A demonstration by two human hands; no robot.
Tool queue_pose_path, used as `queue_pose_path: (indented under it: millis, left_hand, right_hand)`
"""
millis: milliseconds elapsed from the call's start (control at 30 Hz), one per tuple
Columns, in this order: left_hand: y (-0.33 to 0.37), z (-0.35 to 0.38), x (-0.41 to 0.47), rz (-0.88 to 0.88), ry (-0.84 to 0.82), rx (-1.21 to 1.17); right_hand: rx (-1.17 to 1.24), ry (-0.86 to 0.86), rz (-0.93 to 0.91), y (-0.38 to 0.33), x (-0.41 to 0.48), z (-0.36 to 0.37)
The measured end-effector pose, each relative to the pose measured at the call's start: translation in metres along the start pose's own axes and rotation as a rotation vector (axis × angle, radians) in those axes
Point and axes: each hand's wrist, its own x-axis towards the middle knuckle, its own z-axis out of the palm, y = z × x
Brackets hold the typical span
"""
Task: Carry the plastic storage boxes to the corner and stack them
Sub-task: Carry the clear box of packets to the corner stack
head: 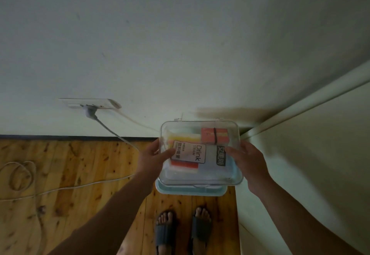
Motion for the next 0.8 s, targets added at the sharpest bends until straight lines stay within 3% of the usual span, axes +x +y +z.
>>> queue_pose_path:
  millis: [800]
  left_hand:
    - [-0.068, -0.009, 0.049, -0.063, 0.097, 0.091]
  right_hand:
    - [-0.079, -0.006, 0.092, 0.066, 0.047, 0.031]
